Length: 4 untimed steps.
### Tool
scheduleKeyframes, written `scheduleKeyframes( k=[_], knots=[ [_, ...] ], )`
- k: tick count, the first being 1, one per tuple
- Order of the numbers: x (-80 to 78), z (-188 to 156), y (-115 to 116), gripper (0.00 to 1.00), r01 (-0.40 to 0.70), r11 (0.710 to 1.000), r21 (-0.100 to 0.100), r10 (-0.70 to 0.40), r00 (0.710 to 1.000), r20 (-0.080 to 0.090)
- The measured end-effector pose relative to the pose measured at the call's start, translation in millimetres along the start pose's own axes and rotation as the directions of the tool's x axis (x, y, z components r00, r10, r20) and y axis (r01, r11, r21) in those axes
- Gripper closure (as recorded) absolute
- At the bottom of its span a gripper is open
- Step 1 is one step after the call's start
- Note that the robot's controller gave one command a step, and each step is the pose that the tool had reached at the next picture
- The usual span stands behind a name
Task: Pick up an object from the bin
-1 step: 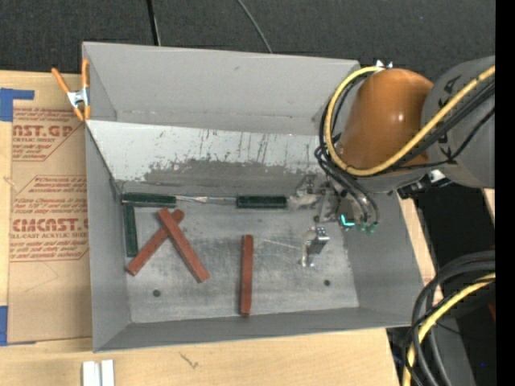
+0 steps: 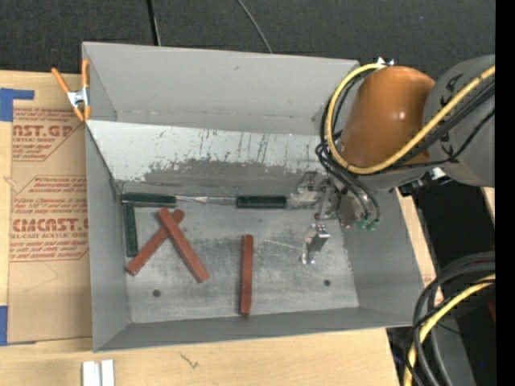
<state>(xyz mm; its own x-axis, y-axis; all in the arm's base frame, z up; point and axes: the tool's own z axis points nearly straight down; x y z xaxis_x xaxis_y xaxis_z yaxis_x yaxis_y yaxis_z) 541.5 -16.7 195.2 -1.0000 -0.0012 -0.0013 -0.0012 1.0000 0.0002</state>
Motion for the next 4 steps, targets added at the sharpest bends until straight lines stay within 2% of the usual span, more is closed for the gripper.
scheduleKeyframes(
  k=[1,2,3,4],
  knots=[
    [-3.4,28.5,21.3,0.00,0.117,0.993,0.003,-0.117,0.993,0.008],
    [-11.2,54.7,60.7,0.00,0.547,0.837,-0.001,-0.547,0.837,0.000],
    [-4.1,51.6,79.6,0.00,0.631,0.775,-0.002,-0.631,0.775,0.001],
    [-4.1,103.4,79.1,0.00,0.767,0.642,0.001,-0.767,0.642,0.002]
  ],
)
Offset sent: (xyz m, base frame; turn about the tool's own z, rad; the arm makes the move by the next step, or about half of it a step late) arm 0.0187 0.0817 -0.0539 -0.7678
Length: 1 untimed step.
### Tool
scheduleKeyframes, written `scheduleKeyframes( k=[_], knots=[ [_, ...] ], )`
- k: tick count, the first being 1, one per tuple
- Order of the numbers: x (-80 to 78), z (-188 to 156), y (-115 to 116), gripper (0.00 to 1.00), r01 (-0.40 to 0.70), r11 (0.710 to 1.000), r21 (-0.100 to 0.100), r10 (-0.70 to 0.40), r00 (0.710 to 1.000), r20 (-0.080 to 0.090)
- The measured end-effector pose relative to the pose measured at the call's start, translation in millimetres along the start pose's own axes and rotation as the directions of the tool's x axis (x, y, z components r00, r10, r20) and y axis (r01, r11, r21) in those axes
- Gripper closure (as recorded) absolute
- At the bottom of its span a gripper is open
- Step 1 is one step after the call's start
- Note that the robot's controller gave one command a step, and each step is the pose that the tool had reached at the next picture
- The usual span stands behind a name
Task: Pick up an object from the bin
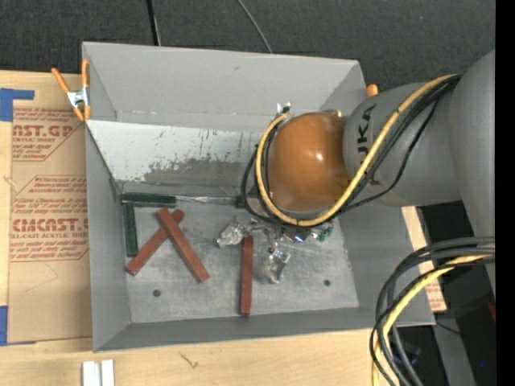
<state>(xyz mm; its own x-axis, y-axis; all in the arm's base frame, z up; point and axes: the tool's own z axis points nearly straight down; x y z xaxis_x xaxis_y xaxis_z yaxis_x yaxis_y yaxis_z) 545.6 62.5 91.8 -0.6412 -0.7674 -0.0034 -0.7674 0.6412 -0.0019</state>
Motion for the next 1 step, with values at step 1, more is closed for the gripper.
scheduleKeyframes(
  k=[1],
  knots=[
    [-11.7,15.4,4.3,1.00,0.275,0.961,0.008,-0.275,0.961,0.010]
  ],
)
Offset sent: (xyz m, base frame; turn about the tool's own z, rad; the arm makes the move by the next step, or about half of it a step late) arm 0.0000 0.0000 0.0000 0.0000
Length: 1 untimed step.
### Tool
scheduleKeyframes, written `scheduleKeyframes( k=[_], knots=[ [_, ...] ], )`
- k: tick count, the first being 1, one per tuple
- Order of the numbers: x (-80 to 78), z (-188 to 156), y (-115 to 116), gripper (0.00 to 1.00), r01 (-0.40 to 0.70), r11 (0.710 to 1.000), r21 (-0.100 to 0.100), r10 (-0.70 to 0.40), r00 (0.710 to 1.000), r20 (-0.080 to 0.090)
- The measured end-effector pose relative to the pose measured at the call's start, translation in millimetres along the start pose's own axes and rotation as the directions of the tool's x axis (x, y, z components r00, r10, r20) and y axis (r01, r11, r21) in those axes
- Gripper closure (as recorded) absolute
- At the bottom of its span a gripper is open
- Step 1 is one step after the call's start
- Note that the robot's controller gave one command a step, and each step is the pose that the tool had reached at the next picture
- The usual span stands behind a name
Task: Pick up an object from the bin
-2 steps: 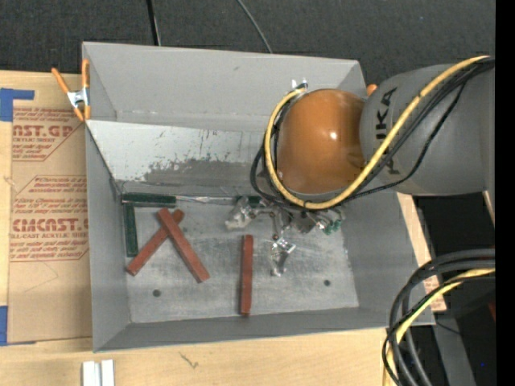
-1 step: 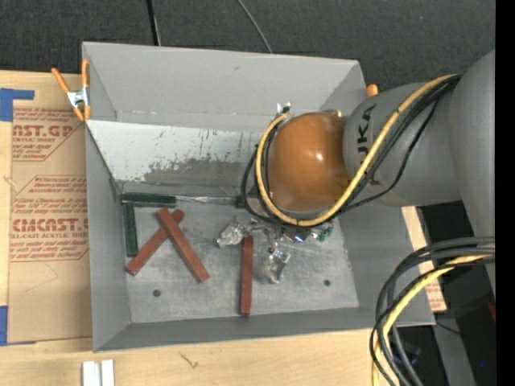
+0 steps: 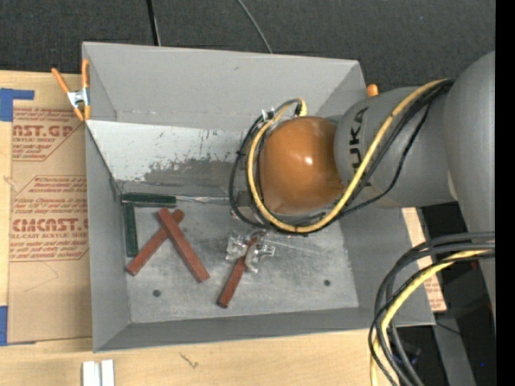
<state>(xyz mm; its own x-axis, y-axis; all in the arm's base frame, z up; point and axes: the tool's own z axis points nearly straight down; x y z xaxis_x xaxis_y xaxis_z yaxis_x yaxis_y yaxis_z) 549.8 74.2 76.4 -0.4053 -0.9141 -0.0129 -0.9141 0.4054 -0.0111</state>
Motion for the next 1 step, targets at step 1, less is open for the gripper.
scheduleKeyframes(
  k=[1],
  knots=[
    [0.0,0.0,0.0,1.00,0.000,1.000,0.000,0.000,1.000,0.000]
  ],
)
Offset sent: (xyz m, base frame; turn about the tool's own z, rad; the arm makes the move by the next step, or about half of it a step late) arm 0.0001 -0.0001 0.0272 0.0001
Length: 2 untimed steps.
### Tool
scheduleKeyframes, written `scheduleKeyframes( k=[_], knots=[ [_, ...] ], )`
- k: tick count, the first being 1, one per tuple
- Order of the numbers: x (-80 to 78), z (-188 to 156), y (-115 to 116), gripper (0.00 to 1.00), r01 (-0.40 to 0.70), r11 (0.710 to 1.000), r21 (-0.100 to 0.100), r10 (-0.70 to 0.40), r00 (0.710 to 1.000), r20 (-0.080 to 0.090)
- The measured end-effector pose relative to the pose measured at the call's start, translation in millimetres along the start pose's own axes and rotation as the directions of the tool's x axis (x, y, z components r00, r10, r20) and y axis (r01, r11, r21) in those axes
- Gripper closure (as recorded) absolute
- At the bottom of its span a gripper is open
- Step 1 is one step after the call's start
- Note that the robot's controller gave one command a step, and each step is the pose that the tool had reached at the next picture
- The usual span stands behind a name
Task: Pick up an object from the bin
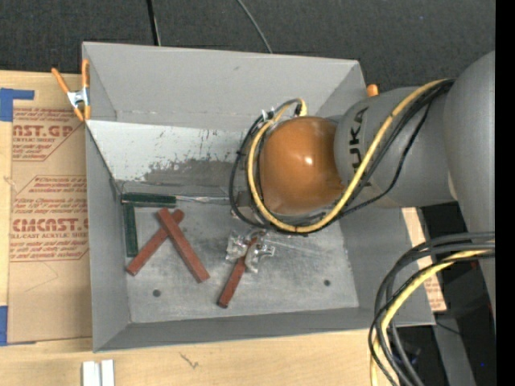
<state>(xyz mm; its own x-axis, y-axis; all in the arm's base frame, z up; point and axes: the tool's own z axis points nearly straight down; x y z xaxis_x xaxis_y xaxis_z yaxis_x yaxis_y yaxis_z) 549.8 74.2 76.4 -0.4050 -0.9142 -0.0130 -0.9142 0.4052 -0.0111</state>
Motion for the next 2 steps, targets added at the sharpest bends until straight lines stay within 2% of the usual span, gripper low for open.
scheduleKeyframes(
  k=[1,2],
  knots=[
    [0.2,-2.5,0.4,1.00,0.000,1.000,-0.002,0.000,1.000,-0.002],
    [1.6,-12.2,2.8,1.00,0.000,1.000,-0.013,0.000,1.000,-0.011]
  ],
)
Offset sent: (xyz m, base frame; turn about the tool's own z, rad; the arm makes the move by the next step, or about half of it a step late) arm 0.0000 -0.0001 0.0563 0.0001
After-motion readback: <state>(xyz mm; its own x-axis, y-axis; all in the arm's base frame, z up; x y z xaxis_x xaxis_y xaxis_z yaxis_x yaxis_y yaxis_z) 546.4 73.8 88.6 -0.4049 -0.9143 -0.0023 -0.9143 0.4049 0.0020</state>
